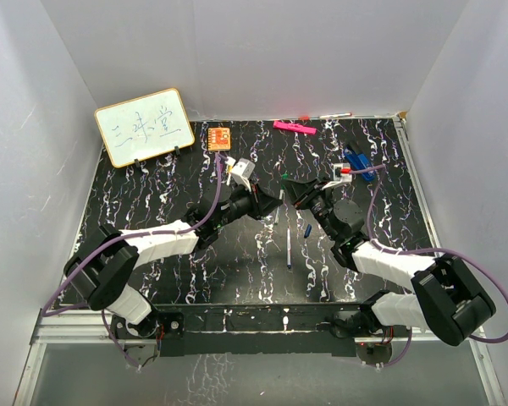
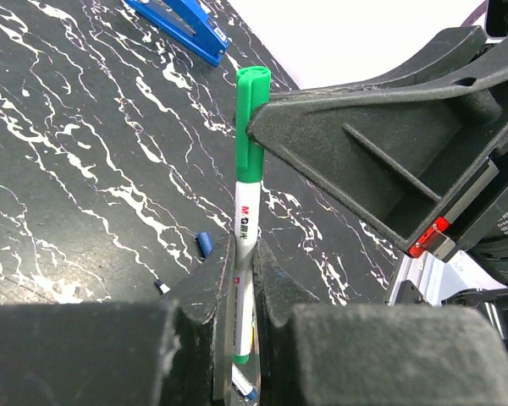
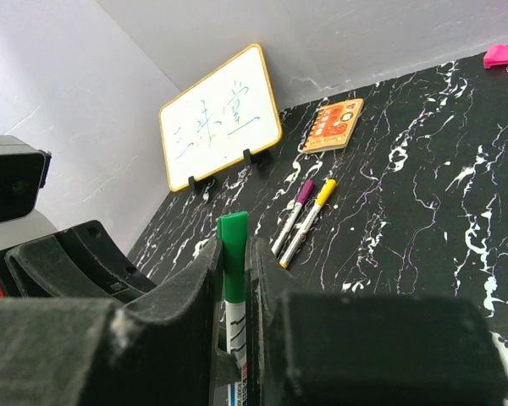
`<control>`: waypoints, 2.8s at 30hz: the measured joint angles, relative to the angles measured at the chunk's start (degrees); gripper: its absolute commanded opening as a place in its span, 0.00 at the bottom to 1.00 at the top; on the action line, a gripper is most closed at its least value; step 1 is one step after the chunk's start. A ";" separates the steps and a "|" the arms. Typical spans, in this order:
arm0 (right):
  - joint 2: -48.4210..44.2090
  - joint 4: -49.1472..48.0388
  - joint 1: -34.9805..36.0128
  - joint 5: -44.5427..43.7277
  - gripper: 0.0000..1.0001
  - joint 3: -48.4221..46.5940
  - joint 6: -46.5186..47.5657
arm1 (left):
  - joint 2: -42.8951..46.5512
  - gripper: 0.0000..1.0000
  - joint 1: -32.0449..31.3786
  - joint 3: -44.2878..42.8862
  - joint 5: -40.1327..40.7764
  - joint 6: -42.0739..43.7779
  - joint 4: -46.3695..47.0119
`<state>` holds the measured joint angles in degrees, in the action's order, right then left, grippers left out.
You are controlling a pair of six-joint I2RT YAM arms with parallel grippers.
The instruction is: Insert the pens into the pen caps
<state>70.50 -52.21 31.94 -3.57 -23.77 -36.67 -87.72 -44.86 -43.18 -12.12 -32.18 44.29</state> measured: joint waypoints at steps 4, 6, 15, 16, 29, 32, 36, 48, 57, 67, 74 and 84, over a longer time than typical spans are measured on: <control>0.07 -0.09 0.22 -0.46 0.00 0.00 -0.09 | 0.02 0.00 -0.33 0.52 2.71 -0.31 0.85; 0.11 -0.04 0.28 -0.59 0.00 0.00 -0.15 | 0.07 0.00 -0.66 1.01 4.13 -0.52 1.57; 0.90 1.09 2.08 -3.30 0.00 -0.20 0.68 | 0.17 0.00 -1.60 1.88 8.59 -0.90 1.81; 1.03 1.16 2.38 -3.91 0.00 -0.31 0.81 | 0.17 0.00 -1.60 1.88 8.81 -0.87 1.75; 3.91 1.09 6.45 -10.32 0.00 -1.86 2.71 | -0.07 0.00 -1.46 1.88 11.45 -0.31 0.72; 4.13 1.07 6.95 -11.15 0.00 -2.10 3.17 | -0.07 0.00 -1.38 1.88 11.72 0.00 0.72; 4.28 1.14 7.41 -11.63 0.00 -2.43 3.61 | -0.07 0.00 -1.29 1.88 11.96 0.13 0.72; 4.87 10.69 9.22 -14.64 0.17 -9.49 9.57 | 0.39 0.00 -0.48 1.70 14.25 -0.02 -0.57; -1.79 12.81 10.75 -20.28 0.65 -12.92 16.24 | -0.33 0.00 1.81 0.00 24.57 0.24 -12.24; -8.20 8.87 9.57 -29.24 0.98 -12.98 22.27 | -11.89 0.00 5.64 -12.96 27.10 5.64 -24.92; -8.22 8.79 7.74 -30.62 0.98 -12.83 22.43 | -21.77 0.00 10.25 -24.22 26.38 9.16 -33.66; -8.22 8.83 7.17 -30.34 0.98 -12.74 22.43 | -31.71 0.02 10.58 -35.12 26.47 12.74 -39.98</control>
<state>62.28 -43.38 39.11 -33.91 -36.51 -14.24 -119.44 -34.28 -78.30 14.35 -19.44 4.32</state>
